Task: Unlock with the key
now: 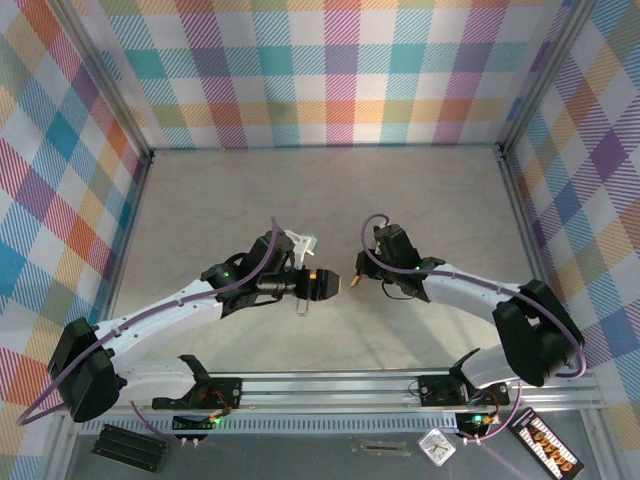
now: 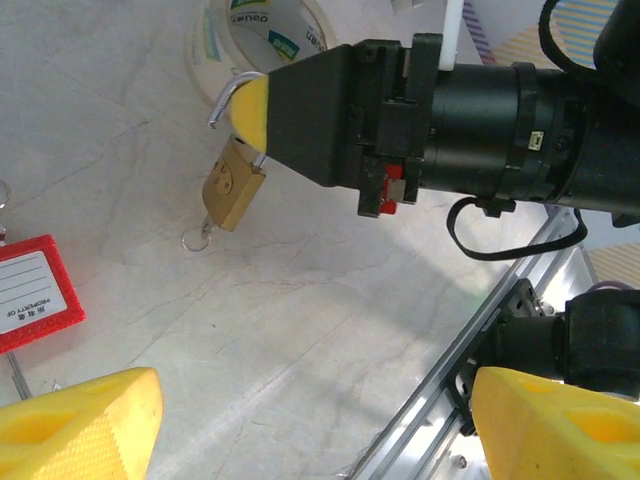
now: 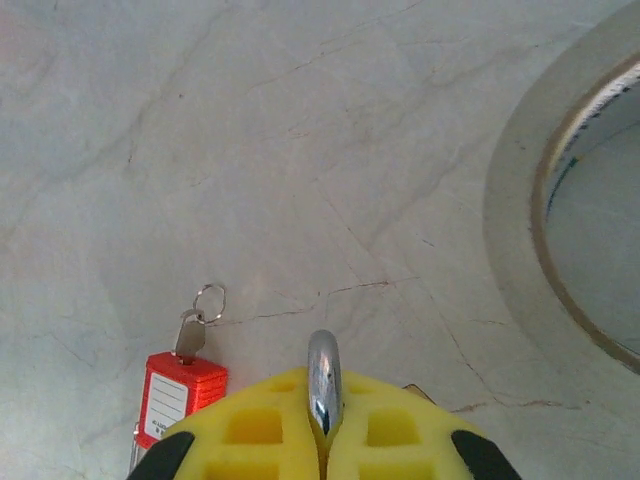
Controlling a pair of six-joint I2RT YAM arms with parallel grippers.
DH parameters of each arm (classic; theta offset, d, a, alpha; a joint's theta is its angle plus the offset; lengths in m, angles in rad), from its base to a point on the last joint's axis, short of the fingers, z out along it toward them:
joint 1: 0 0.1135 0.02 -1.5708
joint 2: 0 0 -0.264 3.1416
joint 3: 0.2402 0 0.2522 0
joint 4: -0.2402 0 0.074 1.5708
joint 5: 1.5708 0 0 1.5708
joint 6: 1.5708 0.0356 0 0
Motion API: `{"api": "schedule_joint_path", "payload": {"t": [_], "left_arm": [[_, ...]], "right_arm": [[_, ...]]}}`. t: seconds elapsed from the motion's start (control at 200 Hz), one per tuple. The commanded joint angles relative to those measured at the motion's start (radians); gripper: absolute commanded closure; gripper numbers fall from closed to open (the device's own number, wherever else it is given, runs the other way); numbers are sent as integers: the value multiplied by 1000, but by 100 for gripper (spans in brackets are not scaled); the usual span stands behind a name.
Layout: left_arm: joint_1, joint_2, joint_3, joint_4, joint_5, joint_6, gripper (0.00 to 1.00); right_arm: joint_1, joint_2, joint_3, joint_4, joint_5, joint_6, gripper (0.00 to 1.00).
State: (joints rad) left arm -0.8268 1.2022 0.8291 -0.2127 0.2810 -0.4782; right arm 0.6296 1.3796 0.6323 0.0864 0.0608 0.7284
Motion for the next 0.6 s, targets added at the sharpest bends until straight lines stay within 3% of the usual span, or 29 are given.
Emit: {"api": "schedule_joint_path", "payload": {"t": [0.0,0.595], "left_arm": [[-9,43,-34,30,28,43,22],[-93,227,33,121,5,38,26]], "right_arm": [[0,-46,-33,106,30,60,100],[34,-229,-374,405,143,207,100]]}}
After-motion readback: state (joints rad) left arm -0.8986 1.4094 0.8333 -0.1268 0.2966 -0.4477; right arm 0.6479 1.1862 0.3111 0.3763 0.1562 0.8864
